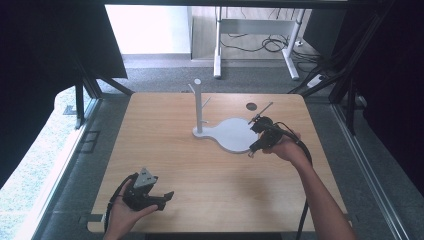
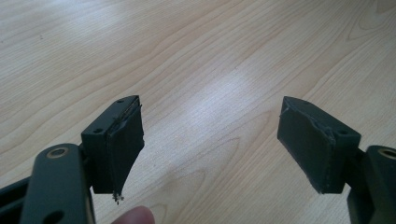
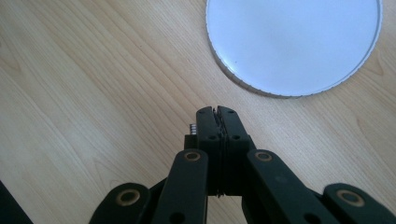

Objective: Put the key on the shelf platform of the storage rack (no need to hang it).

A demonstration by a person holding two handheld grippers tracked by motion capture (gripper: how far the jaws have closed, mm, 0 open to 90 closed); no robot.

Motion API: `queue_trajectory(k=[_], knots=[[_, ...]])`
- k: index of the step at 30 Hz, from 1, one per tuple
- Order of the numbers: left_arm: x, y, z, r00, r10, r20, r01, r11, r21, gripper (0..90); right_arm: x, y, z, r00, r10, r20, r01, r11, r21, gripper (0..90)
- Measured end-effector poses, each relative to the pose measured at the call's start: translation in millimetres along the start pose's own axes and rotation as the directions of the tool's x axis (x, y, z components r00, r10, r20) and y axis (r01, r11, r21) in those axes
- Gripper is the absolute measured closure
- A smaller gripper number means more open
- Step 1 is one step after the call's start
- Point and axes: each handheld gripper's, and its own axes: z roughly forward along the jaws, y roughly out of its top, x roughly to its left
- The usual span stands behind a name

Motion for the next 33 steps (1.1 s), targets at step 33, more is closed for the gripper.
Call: queue_trajectory(k=[33], knots=[[2.4,-0.4,-2.3,1.0,-0.004,-0.005,0.004,1.0,-0.005,22.9,-9.0,26.9,8.2,0.9999,0.01,0.008,-0.01,1.0,0.005,89.6]])
